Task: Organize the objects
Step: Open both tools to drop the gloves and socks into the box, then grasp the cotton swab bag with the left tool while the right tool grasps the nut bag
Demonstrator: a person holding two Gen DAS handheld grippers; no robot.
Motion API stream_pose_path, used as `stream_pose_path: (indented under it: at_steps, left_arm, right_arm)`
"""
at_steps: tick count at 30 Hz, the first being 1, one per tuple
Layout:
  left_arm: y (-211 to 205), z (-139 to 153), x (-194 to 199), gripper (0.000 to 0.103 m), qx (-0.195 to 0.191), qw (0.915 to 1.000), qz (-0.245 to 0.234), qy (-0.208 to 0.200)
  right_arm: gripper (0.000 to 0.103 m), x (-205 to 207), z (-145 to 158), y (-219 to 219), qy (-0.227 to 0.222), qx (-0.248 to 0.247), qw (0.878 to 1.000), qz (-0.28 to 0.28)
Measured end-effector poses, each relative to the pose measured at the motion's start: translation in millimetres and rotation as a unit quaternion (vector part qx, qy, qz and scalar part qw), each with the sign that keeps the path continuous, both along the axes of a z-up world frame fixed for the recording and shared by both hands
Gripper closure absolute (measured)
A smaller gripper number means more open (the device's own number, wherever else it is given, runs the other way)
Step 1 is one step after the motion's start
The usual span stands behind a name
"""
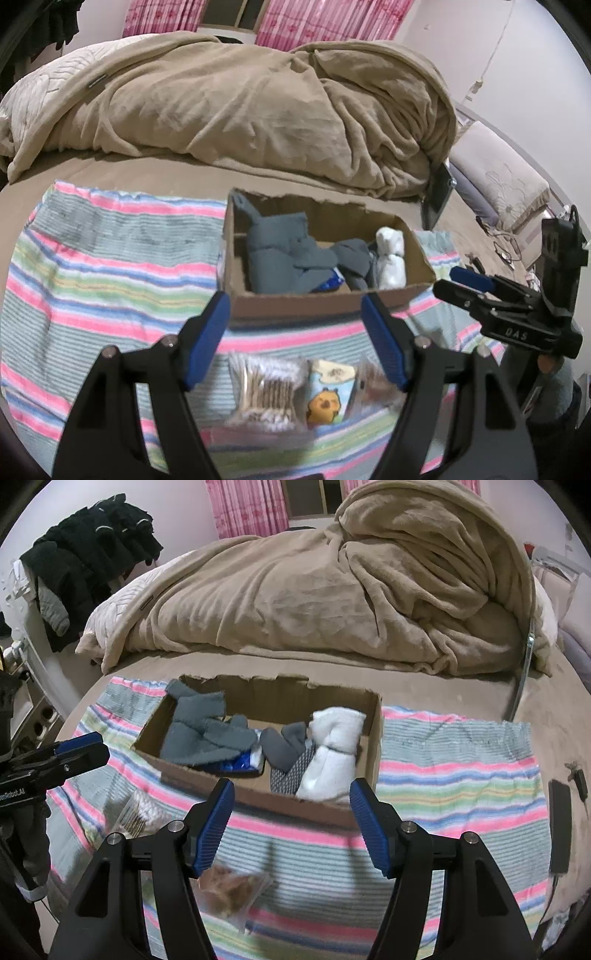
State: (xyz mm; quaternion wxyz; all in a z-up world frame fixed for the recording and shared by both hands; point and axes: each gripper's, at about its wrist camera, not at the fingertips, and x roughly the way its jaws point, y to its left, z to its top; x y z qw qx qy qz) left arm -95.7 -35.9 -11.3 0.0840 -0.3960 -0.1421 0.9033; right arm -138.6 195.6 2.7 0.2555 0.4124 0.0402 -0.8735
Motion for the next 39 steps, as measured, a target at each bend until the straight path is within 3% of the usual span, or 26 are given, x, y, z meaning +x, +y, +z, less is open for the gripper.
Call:
stream_pose_path:
  at_steps: [19,39]
  left_arm:
    - [6.5,-35.2,40.4,0.028,0.003,0.9995,-0.002,-0.031]
    - [10.8,-68.2,45.6,0.028,-0.001,0.9983,-0.009,-0.058]
  right_arm:
    - [0.035,37.2,-30.4,-4.2,-0.034,-0.002,0.999,0.009]
    - [0.035,48.3,-58.5,-10.4,-0.066,-0.007,0.998,0.020]
